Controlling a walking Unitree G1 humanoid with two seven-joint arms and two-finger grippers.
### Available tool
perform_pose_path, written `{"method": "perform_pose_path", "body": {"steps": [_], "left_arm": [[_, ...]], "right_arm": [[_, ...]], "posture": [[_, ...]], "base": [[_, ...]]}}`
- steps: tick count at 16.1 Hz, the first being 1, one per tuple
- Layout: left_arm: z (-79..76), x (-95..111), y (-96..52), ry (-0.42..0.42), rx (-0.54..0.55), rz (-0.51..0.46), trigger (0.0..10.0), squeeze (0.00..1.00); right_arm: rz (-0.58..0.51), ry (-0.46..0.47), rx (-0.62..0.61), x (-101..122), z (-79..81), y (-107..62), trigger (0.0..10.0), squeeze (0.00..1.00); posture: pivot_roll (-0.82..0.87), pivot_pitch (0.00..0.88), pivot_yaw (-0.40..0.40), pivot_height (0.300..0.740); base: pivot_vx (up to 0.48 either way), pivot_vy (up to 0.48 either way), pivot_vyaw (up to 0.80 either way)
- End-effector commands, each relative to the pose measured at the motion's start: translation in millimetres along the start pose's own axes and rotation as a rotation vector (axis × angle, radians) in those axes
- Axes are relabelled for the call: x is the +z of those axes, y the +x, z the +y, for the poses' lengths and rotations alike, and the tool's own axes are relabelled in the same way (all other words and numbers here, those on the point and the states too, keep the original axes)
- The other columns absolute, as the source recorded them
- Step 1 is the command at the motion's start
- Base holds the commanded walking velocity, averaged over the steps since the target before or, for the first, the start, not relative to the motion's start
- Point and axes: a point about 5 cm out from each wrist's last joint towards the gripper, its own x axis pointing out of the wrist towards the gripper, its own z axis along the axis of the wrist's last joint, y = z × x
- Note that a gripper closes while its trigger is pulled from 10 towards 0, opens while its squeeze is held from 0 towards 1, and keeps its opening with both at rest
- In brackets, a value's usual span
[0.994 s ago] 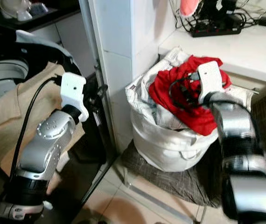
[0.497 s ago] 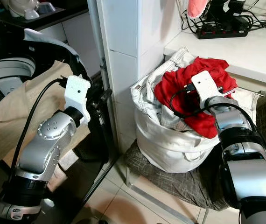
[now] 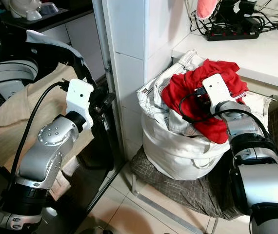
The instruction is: Clothes washing
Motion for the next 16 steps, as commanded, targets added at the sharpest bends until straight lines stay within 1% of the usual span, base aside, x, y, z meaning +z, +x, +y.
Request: {"method": "perform_pose_path", "body": {"steps": [1, 5, 10, 12, 13, 14, 15, 16], "left_arm": [[1.5, 0, -0.4, 0.012, 0.009, 0.003, 10.0, 0.00], [1.4, 0, -0.1, 0.013, 0.011, -0.001, 10.0, 0.00], [2.1, 3, 1.4, -0.003, 0.025, -0.020, 10.0, 0.00], [2.4, 8, 2.6, 0.000, 0.024, -0.058, 10.0, 0.00], [2.7, 15, 4.0, -0.021, 0.011, -0.109, 10.0, 0.00], [2.9, 28, 6.2, -0.098, -0.017, -0.180, 10.0, 0.00], [0.8, 36, 7.7, -0.111, -0.051, -0.219, 10.0, 1.00], [-6.9, 54, 12.0, -0.093, -0.136, -0.299, 10.0, 1.00]], "right_arm": [[-0.001, 0.011, -0.019, 1, -7.1, -1.4, 0.0, 0.00], [-0.020, 0.017, -0.035, 3, -9.0, -1.6, 0.0, 0.00], [-0.153, 0.081, -0.096, 15, -20.4, -6.0, 0.0, 0.00], [-0.233, 0.118, -0.138, 25, -29.9, -10.4, 0.0, 0.00], [-0.335, 0.196, -0.156, 40, -41.0, -16.2, 0.0, 0.00], [-0.468, 0.271, -0.130, 64, -52.4, -25.4, 0.0, 0.00], [-0.521, 0.286, -0.093, 75, -54.8, -29.6, 0.0, 0.00], [-0.625, 0.318, 0.011, 99, -56.4, -39.8, 0.0, 0.00]], "posture": [[-0.08, 0.000, 0.079, 0.740], [-0.08, 0.000, 0.080, 0.740], [-0.08, 0.000, 0.081, 0.740], [-0.09, 0.000, 0.082, 0.740], [-0.09, 0.000, 0.085, 0.740], [-0.09, 0.000, 0.086, 0.740], [-0.09, 0.000, 0.085, 0.740], [-0.09, 0.000, 0.083, 0.740]], "base": [[0.000, 0.000, 0.00], [0.000, 0.000, 0.00], [0.000, 0.000, 0.00], [0.000, 0.000, 0.00], [0.000, 0.000, 0.00], [0.000, 0.000, 0.00], [0.000, 0.000, 0.00], [0.000, 0.000, 0.00]]}}
